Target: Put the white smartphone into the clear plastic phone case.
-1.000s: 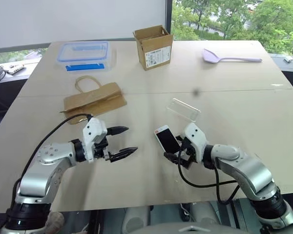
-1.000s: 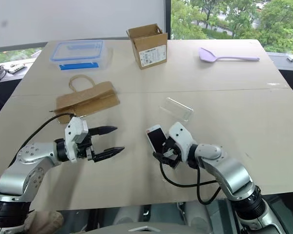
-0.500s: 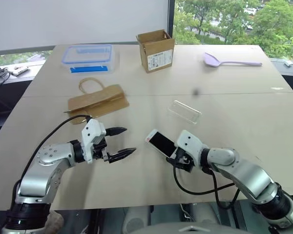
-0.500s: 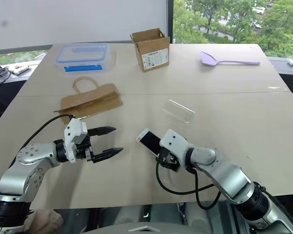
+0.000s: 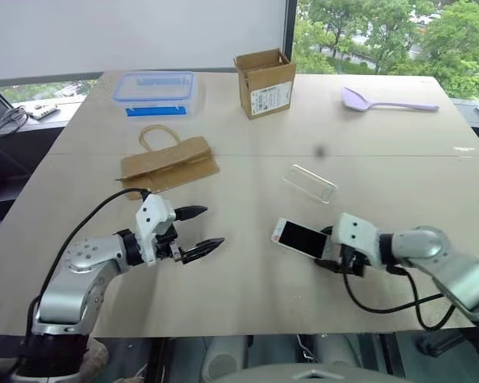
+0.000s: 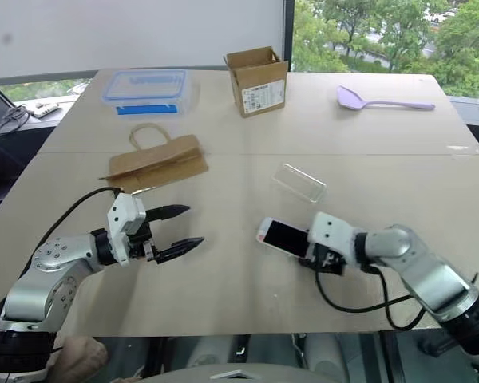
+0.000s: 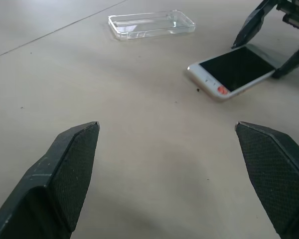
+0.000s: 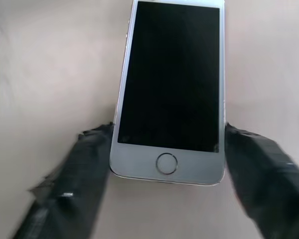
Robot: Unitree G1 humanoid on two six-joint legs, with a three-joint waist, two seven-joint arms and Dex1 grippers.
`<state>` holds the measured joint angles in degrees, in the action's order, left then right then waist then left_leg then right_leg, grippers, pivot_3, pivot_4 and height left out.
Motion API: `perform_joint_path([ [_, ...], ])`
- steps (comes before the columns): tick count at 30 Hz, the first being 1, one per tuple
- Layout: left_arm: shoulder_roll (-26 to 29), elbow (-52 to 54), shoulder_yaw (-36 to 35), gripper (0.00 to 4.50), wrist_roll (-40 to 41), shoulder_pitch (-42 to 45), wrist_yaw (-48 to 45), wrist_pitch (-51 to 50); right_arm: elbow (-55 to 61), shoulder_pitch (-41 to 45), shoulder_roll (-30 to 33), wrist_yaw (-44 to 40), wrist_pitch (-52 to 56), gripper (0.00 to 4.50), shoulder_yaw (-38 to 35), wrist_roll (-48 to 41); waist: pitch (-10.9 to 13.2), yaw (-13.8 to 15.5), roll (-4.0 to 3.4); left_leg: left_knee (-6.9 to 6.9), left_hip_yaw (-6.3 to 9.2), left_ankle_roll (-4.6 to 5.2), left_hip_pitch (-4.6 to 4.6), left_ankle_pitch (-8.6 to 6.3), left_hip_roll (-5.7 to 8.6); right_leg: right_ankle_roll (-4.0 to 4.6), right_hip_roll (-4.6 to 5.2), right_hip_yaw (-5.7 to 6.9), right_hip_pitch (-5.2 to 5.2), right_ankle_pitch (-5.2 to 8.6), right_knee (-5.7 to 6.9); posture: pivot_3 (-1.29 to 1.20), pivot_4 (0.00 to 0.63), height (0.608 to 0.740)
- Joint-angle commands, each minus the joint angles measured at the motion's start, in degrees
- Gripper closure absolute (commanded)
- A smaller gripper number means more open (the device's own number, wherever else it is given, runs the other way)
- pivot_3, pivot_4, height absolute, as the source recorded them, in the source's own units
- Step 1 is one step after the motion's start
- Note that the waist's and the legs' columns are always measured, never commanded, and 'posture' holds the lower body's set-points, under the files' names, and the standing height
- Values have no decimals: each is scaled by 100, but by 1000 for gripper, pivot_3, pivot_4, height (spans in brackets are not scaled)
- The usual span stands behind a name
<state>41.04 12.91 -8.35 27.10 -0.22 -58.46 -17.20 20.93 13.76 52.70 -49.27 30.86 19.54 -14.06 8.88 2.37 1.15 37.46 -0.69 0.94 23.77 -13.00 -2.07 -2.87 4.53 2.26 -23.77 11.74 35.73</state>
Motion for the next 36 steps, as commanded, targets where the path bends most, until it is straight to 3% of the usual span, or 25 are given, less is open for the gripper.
perform_joint_path([
  [1,-29,253,-68,0,16,-75,72,92,-520,-29,31,-202,-89,62,-224,93,0,-4,0,0,0,0,0,0,-1,0,-2,0,-1,0,0,0,150,740],
  [9,-119,676,-53,0,87,-159,424,-108,-377,42,-1076,218,446,62,-3,93,7,-200,22,-4,-3,-2,-7,-1,-23,7,-42,-10,-4,-4,9,0,150,740],
  [20,-274,820,205,0,-7,-8,699,-290,-873,164,-1802,127,-552,62,91,557,6,-408,28,-32,-44,-3,-71,-1,-70,24,-73,-31,6,-14,18,0,150,740],
  [32,-102,1217,29,0,247,112,893,-809,-1693,529,-2323,-304,-1480,62,342,959,9,-465,26,-53,-64,-15,-78,-9,-92,49,-100,-53,-6,-13,19,0,150,740],
  [36,-106,1215,57,0,225,134,938,-834,-2231,616,-2339,-494,-1797,1310,483,1147,9,-466,26,-61,-65,-16,-89,-9,-98,53,-110,-57,-4,-10,19,0,150,740],
])
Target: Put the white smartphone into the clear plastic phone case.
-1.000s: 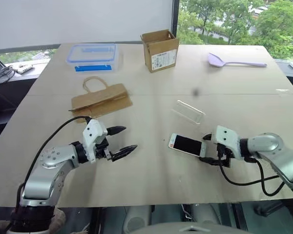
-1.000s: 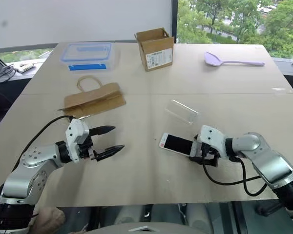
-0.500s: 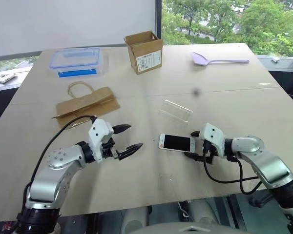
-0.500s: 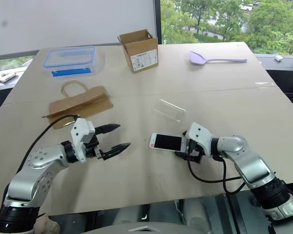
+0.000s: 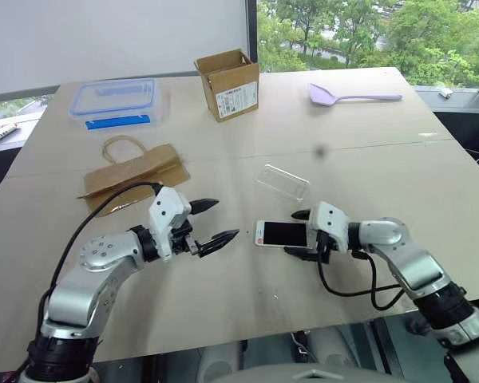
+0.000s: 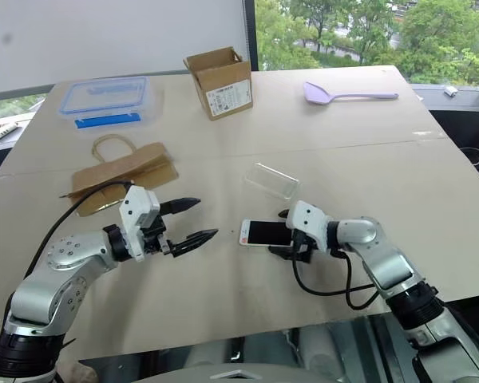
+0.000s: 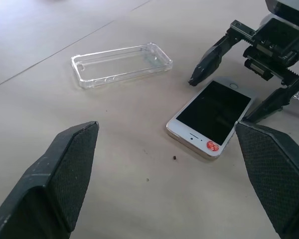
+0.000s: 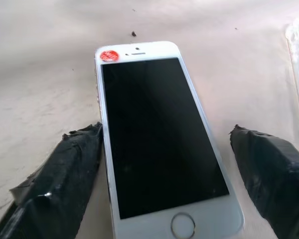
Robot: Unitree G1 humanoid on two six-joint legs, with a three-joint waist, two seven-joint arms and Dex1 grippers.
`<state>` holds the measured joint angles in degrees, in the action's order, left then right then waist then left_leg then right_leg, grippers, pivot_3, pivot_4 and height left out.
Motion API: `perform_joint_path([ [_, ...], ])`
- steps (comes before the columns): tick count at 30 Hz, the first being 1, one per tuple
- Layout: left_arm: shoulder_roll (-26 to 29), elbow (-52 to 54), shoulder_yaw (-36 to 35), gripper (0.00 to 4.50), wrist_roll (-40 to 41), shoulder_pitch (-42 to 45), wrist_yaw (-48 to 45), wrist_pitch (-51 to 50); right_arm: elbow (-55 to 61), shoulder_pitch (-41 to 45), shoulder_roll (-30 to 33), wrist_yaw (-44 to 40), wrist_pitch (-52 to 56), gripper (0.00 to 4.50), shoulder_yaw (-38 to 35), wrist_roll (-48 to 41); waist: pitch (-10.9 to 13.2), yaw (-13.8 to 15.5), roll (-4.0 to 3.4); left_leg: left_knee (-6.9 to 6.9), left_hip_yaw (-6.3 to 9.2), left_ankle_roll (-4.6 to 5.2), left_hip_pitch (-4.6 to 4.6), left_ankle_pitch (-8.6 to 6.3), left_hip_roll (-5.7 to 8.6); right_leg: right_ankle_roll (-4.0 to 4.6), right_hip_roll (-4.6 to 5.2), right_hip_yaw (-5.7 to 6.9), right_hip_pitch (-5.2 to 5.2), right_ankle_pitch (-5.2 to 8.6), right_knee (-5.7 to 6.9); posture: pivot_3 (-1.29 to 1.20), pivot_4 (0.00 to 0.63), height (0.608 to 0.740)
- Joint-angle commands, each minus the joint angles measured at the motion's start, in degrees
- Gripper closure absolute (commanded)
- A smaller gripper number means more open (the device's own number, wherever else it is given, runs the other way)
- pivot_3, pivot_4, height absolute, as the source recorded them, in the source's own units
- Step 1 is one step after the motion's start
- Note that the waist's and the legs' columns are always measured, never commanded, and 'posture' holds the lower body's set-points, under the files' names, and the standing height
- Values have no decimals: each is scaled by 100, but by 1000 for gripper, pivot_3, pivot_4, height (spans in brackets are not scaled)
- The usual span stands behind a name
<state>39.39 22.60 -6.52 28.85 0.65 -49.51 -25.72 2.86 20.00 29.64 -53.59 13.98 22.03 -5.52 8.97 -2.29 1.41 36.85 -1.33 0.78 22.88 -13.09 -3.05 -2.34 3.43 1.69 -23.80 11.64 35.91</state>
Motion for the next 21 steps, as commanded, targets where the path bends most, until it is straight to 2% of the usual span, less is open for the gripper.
perform_joint_path([
  [1,60,242,-122,0,44,53,48,16,-473,-15,-11,-135,-161,1713,243,289,0,5,0,0,1,0,-2,0,-3,1,-5,-1,0,0,0,0,150,740],
  [2,64,233,-122,0,40,55,49,19,-498,-31,24,-204,-219,2047,247,290,0,14,0,0,3,0,-3,0,-4,1,-8,-1,2,0,0,0,150,740],
  [7,86,99,-95,0,-2,103,4,91,-527,-116,372,-639,-593,4463,134,252,1,65,-2,8,2,-1,-9,-1,-4,2,-4,-6,6,0,0,0,150,740],
  [11,80,-59,-76,0,-56,95,-127,272,-580,-79,710,-938,-960,4463,-38,185,3,197,-6,11,-4,-3,-7,-1,12,1,18,-6,6,0,0,0,150,740],
  [14,68,-245,-71,0,-112,75,-248,457,-466,79,741,-993,-791,4463,-256,-29,4,256,-7,11,-3,-6,3,-3,24,0,27,-5,4,1,-5,0,150,740],
  [18,64,-499,-95,0,-162,10,-415,723,-102,309,439,-801,23,3394,-552,-595,11,299,-10,11,-5,-10,13,-5,25,0,27,-6,-1,0,-6,0,150,740],
  [21,51,-687,-100,0,-209,-21,-539,919,-67,416,346,-705,226,1945,-505,-486,15,301,-15,10,-4,-10,25,-6,23,0,24,-5,-15,0,-6,0,150,740],
])
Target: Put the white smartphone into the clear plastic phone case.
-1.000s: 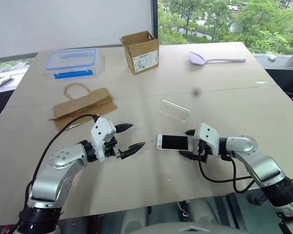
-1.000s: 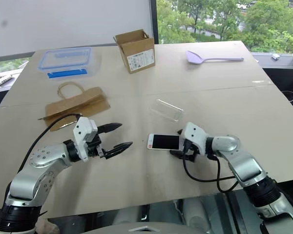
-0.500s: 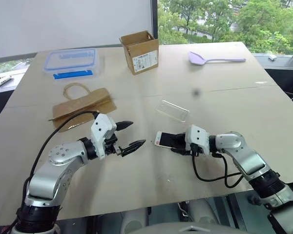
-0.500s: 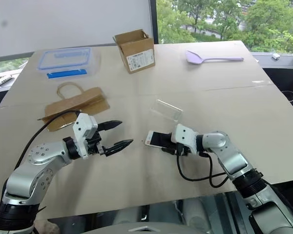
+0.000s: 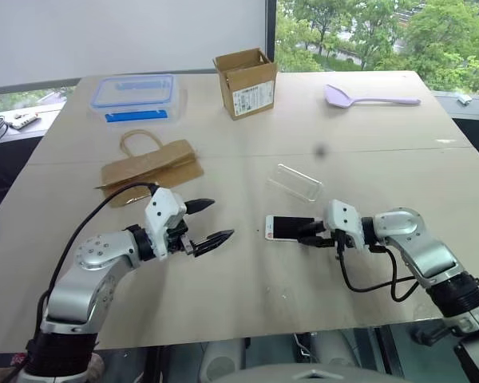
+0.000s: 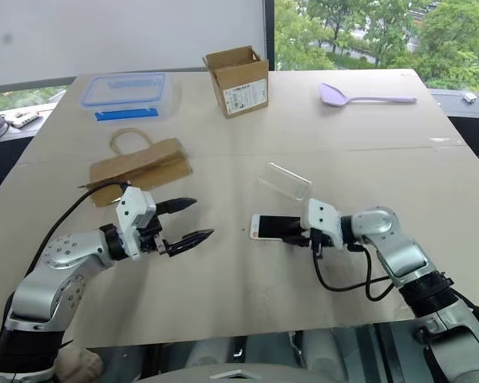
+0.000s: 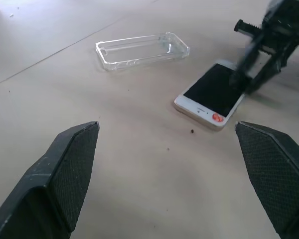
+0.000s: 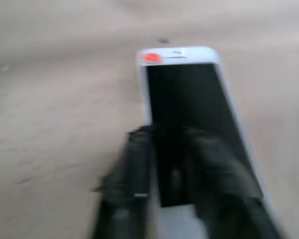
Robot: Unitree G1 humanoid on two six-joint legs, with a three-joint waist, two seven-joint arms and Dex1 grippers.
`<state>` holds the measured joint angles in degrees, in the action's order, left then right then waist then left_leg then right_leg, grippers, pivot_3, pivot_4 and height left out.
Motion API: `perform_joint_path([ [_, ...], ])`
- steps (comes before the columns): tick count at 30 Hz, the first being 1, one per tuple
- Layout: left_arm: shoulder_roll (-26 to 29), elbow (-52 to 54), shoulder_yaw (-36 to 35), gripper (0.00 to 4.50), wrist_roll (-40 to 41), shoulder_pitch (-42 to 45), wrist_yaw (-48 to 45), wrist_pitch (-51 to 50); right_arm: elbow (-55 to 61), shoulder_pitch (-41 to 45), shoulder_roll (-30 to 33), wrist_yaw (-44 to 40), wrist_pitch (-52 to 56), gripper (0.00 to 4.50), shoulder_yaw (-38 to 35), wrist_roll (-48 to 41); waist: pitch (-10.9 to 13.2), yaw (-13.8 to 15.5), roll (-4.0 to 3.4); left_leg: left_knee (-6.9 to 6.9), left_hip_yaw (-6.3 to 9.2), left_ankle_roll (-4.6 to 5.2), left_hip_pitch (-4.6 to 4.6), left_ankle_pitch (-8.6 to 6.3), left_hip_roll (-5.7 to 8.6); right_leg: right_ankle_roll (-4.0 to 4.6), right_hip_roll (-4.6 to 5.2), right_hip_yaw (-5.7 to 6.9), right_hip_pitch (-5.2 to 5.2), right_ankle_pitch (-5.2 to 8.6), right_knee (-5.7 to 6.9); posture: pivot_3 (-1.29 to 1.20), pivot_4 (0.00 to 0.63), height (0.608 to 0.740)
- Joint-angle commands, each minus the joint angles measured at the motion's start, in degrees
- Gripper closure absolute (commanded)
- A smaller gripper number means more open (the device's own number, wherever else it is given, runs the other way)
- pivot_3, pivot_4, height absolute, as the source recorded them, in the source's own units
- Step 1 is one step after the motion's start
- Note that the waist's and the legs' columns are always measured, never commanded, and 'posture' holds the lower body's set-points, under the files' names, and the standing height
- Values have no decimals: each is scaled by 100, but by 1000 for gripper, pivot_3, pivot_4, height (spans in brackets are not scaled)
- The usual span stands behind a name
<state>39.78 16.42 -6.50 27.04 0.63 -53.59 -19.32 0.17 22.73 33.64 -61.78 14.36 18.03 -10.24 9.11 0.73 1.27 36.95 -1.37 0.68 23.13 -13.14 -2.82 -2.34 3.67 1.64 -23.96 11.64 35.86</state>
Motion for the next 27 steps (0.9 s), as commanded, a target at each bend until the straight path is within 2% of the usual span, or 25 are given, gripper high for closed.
perform_joint_path([
  [1,8,-137,-97,0,-44,-15,-166,339,154,181,-73,106,226,1377,-83,16,0,-2,-1,0,0,0,12,0,0,0,-1,0,-12,0,0,0,150,740],
  [3,6,-256,-96,0,-67,-9,-227,447,34,255,-84,98,208,284,-38,111,1,-2,-2,4,1,1,42,1,0,0,-2,1,-38,-1,1,0,150,740],
  [4,8,-323,-106,0,-75,-6,-258,501,-63,310,-109,149,162,42,-26,188,1,-2,-2,14,2,1,71,1,1,8,-4,1,-63,-7,5,0,150,740],
  [8,-5,-568,-151,0,-134,-98,-376,777,-558,480,-58,34,-56,42,252,599,2,-12,-3,17,-2,0,77,1,2,12,-4,-1,-65,-10,4,0,150,740],
  [14,-61,-673,-164,0,-187,-254,-378,1023,-1047,588,-53,-337,-504,42,529,768,0,-7,-3,20,1,1,64,1,1,-1,-6,0,-55,-2,7,0,150,740],
  [17,-98,-695,-178,0,-215,-320,-359,1110,-1217,616,-15,-506,-605,856,579,782,-1,-2,-1,22,2,0,62,1,1,0,-6,0,-51,-3,7,0,150,740],
  [19,-119,-707,-178,0,-226,-373,-350,1174,-1326,606,19,-619,-694,1682,579,791,-5,-5,-1,22,2,0,60,1,1,0,-6,0,-50,-3,7,0,150,740],
  [27,-163,-744,-171,0,-236,-501,-329,1330,-1239,441,222,-925,-899,1757,380,622,-5,40,-1,30,6,0,57,0,5,0,-1,4,-35,-3,6,0,150,740],
])
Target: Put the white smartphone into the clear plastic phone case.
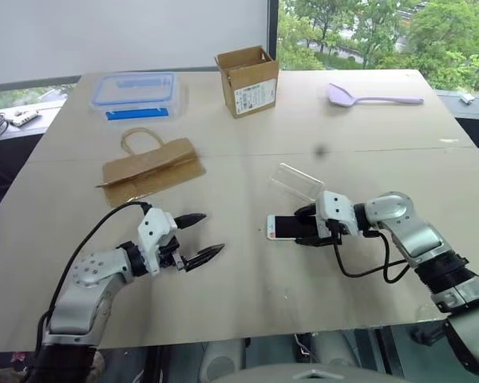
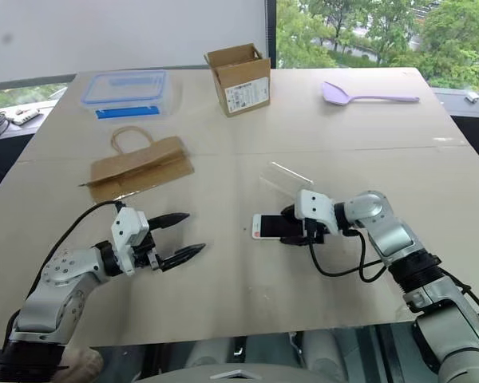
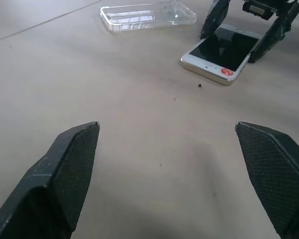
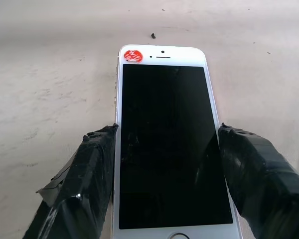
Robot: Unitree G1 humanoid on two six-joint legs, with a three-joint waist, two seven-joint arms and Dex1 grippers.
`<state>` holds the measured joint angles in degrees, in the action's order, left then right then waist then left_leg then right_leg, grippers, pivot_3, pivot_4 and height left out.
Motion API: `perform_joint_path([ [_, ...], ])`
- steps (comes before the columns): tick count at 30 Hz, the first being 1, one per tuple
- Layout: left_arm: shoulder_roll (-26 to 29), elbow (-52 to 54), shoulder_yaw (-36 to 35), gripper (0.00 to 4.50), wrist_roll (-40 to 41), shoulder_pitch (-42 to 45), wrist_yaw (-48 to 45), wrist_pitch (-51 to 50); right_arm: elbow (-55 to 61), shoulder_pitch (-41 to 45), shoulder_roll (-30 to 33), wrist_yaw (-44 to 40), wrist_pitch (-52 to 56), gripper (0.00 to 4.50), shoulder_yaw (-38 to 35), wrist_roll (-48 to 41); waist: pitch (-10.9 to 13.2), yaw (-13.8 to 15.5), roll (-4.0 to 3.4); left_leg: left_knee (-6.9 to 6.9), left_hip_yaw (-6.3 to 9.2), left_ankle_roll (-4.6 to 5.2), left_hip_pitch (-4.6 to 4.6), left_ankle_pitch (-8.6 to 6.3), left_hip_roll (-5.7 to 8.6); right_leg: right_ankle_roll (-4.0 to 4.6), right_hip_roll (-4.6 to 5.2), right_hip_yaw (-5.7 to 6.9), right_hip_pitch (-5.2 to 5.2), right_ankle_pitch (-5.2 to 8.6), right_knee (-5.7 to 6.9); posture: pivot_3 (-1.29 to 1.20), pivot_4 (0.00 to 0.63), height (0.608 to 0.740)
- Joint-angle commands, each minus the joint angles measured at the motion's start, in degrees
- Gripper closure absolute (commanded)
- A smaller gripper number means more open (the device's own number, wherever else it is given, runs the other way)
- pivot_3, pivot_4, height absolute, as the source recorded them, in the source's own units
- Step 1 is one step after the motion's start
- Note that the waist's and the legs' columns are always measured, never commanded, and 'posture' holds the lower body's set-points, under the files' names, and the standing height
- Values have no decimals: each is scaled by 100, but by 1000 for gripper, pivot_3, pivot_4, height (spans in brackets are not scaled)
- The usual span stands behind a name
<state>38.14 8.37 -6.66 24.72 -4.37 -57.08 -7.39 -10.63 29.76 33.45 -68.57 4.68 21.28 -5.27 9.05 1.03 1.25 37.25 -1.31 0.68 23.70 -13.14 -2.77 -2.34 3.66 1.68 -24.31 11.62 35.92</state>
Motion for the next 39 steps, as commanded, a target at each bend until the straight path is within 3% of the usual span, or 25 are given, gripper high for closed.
perform_joint_path([
  [1,0,52,-150,0,-2,1,15,145,-96,-307,289,-284,44,1757,26,101,0,20,0,0,1,0,1,0,2,0,1,1,0,0,-1,0,150,740],
  [12,-42,-152,88,0,-13,518,-160,111,340,-626,599,-265,-32,1757,-403,-145,0,116,0,8,2,0,1,0,7,-2,4,5,9,1,-4,0,150,740],
  [13,-54,-163,139,0,-21,625,-174,80,454,-627,597,-222,-7,749,-486,-209,0,122,0,10,2,0,2,0,7,-2,4,5,10,1,-4,0,150,740],
  [15,-27,-161,265,0,-116,823,-153,-49,731,-667,574,-51,83,87,-695,-342,1,120,0,11,3,0,4,0,7,-1,4,6,9,1,-4,0,150,740],
  [22,-57,-609,835,0,-241,2039,-486,-486,2611,-1492,874,362,1446,28,-1731,-1453,13,108,-13,9,8,0,7,0,5,1,-3,8,8,-3,-2,0,150,740],
  [27,-625,-2279,1599,0,-822,3975,-976,-286,4210,-2760,821,1565,2416,28,-2988,-1871,16,226,-10,18,29,2,17,2,16,-5,-6,21,19,2,3,0,150,740],
  [32,-1325,-4477,2124,0,-1518,5523,-1427,418,5450,-4028,609,2344,2781,28,-3826,-1975,19,112,-5,25,19,3,17,0,24,-20,-5,-3,26,7,-7,0,150,740],
  [39,-2152,-7365,2742,0,-2841,7111,-1270,1705,6339,-4907,169,3238,3024,28,-4125,-1904,27,-1,8,21,26,6,15,-1,23,-23,-9,-3,25,10,-3,0,150,740],
])
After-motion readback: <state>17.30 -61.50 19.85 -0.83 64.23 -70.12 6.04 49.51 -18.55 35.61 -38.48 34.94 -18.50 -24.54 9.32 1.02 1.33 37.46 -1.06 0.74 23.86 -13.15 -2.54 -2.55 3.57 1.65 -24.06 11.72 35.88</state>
